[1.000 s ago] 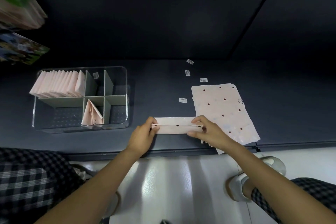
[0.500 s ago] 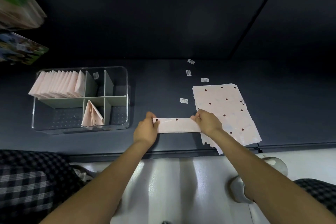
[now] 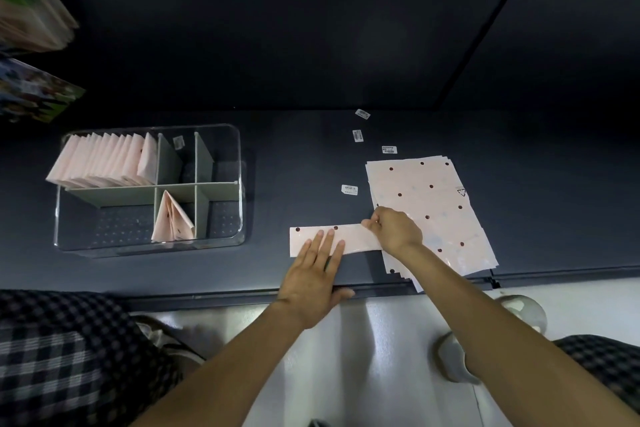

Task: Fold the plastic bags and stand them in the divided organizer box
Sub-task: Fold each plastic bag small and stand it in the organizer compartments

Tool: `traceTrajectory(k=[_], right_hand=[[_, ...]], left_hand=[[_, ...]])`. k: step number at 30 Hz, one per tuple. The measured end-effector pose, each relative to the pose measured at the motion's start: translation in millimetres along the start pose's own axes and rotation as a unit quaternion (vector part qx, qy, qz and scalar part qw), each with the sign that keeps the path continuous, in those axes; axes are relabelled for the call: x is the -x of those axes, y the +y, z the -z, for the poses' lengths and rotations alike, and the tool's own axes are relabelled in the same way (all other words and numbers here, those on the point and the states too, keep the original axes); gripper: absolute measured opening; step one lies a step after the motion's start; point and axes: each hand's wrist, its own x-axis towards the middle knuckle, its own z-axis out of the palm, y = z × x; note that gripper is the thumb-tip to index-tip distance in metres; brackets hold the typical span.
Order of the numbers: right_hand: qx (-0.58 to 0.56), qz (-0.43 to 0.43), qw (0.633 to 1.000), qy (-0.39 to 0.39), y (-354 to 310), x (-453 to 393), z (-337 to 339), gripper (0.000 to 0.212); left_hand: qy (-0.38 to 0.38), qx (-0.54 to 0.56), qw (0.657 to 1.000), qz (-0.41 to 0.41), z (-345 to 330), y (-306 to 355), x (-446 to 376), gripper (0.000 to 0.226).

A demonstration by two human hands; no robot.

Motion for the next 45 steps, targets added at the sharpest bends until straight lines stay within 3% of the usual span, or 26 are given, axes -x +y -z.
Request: traceTrajectory(k=[3,5,7,9,11,13,14,21,25,27,30,32,35,38,41,45], right_hand=[[-0.030,-0.023,0.999,0.009,-2,3,-1,0.029],[-0.023,-0.029,0.997,0.066,-5,12,-2,0.028],[0.033,0.059,0.975,0.212,-8,29,-10,0.021],[0.055,0.222,0.938,0.260,-12,47,-26,0.028],[0.081,0.334,0.929,0.137,-13,61,-45,0.048],[0.117,0.339,0.933,0.022,-9,63,-59,0.058],[0.122,0.329,0.936,0.008,-6,60,-61,0.060],[0.143,0.254,0.956,0.009,19,46,-41,0.067],[0.137,0.250,0.958,0.019,27,49,-26,0.061],[0.187,0.282,0.940,0.035,28,49,-16,0.064],[0.249,0.322,0.908,0.102,20,46,-2,0.049],[0.260,0.339,0.899,0.098,17,40,1,0.030],[0.190,0.373,0.902,0.109,13,34,7,0.014],[0.062,0.368,0.919,0.126,2,33,20,0.011],[-0.101,0.306,0.942,0.090,-15,39,32,0.007],[-0.236,0.239,0.940,0.065,-37,50,52,0.001]], left_hand=[[-0.015,-0.011,1.000,0.008,0,-8,6,0.081],[-0.022,-0.012,1.000,0.012,1,-11,8,0.079],[-0.023,-0.012,1.000,0.013,2,-10,8,0.079],[-0.018,-0.004,1.000,0.012,3,-10,7,0.079],[-0.019,0.005,1.000,0.009,4,-10,8,0.077],[-0.017,0.009,1.000,0.009,3,-11,8,0.076],[-0.016,0.012,1.000,0.011,3,-11,8,0.077],[0.009,0.003,1.000,-0.001,-2,-21,11,0.078],[0.020,0.007,1.000,-0.001,-1,-24,10,0.072],[0.024,0.017,0.999,0.013,2,-22,9,0.070],[0.027,0.034,0.998,0.037,7,-15,7,0.065],[0.025,0.048,0.996,0.065,13,-9,5,0.063],[0.025,0.053,0.993,0.099,22,-4,-1,0.061],[0.078,0.068,0.987,0.122,36,-5,-5,0.045],[0.122,0.160,0.968,0.148,56,-9,-1,0.032],[0.104,0.263,0.952,0.120,76,-11,11,0.036]])
